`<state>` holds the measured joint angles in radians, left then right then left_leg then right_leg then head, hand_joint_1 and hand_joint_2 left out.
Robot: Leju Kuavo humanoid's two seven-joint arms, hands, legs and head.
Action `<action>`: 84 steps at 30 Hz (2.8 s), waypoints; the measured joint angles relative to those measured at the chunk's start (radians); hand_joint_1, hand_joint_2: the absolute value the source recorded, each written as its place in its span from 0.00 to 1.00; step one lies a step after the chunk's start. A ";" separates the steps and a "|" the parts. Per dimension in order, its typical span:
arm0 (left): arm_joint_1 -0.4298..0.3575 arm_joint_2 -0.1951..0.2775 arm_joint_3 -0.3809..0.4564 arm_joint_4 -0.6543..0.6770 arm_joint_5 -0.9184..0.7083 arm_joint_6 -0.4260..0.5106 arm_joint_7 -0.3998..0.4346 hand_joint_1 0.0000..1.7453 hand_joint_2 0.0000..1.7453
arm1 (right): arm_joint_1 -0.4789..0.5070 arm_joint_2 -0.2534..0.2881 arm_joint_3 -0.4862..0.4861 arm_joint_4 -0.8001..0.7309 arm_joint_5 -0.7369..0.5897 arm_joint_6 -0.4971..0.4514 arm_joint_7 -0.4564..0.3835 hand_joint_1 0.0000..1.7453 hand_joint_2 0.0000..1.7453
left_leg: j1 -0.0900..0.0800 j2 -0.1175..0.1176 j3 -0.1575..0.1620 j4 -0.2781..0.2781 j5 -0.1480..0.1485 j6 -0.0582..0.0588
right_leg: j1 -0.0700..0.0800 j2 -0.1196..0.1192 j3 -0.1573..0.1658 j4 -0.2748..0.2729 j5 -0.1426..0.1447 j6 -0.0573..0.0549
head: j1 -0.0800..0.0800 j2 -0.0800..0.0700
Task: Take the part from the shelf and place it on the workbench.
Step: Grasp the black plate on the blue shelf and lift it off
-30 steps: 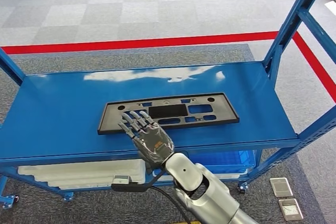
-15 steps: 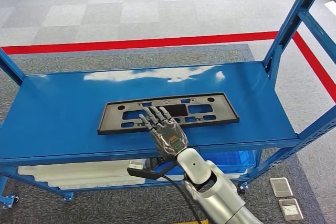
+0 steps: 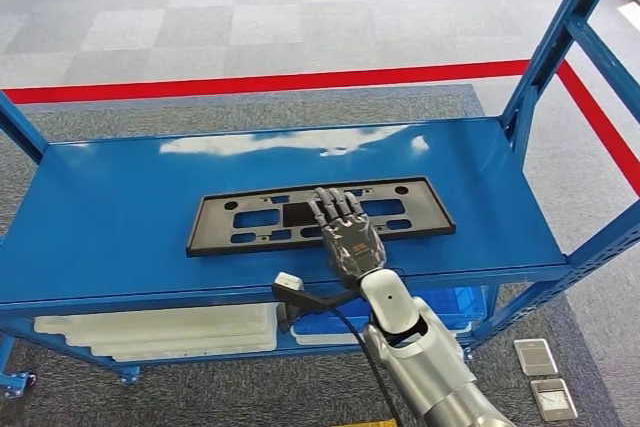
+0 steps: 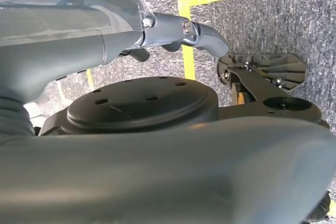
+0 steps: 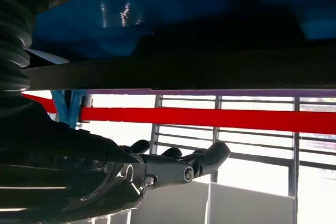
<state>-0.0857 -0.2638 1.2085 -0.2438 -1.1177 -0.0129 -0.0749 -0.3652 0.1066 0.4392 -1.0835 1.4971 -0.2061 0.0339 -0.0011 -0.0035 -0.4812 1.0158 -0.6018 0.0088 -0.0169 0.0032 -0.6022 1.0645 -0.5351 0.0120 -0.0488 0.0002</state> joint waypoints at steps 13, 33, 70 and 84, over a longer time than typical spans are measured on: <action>0.000 0.010 -0.004 0.000 -0.018 0.004 -0.014 0.00 0.00 | -0.078 0.021 -0.048 0.176 0.005 -0.018 -0.048 1.00 1.00 | 0.000 0.000 0.005 0.000 0.000 0.000 | 0.000 0.000 0.005 0.000 0.000 0.000 | 0.000 0.000; 0.006 0.010 -0.012 0.000 -0.031 0.030 -0.245 0.00 1.00 | 0.025 0.012 -0.068 -0.035 -0.065 -0.009 -0.113 1.00 1.00 | 0.000 0.000 0.005 0.000 0.000 0.000 | 0.000 0.000 0.005 0.000 0.000 0.000 | 0.000 0.000; 0.021 0.026 0.015 0.000 0.024 -0.056 -0.390 0.00 1.00 | 0.315 -0.292 0.056 -0.895 -1.390 0.481 -0.442 1.00 1.00 | 0.000 0.000 0.005 0.000 -0.002 -0.001 | 0.000 0.000 0.004 -0.001 -0.001 0.001 | 0.000 0.000; 0.018 0.047 0.051 0.000 0.043 -0.064 -0.423 0.00 1.00 | 0.347 -0.295 0.074 -0.949 -1.501 0.549 -0.508 1.00 1.00 | -0.004 0.000 0.004 0.006 -0.004 0.005 | -0.006 -0.001 0.005 -0.005 0.003 0.007 | 0.000 0.000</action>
<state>-0.0679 -0.2168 1.2593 -0.2438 -1.0742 -0.0769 -0.4982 -0.0181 -0.1881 0.5134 -2.0328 -0.0039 0.3432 -0.4745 -0.0047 -0.0038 -0.4775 1.0216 -0.6056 0.0142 -0.0225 0.0026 -0.5973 1.0599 -0.5317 0.0185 -0.0489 0.0001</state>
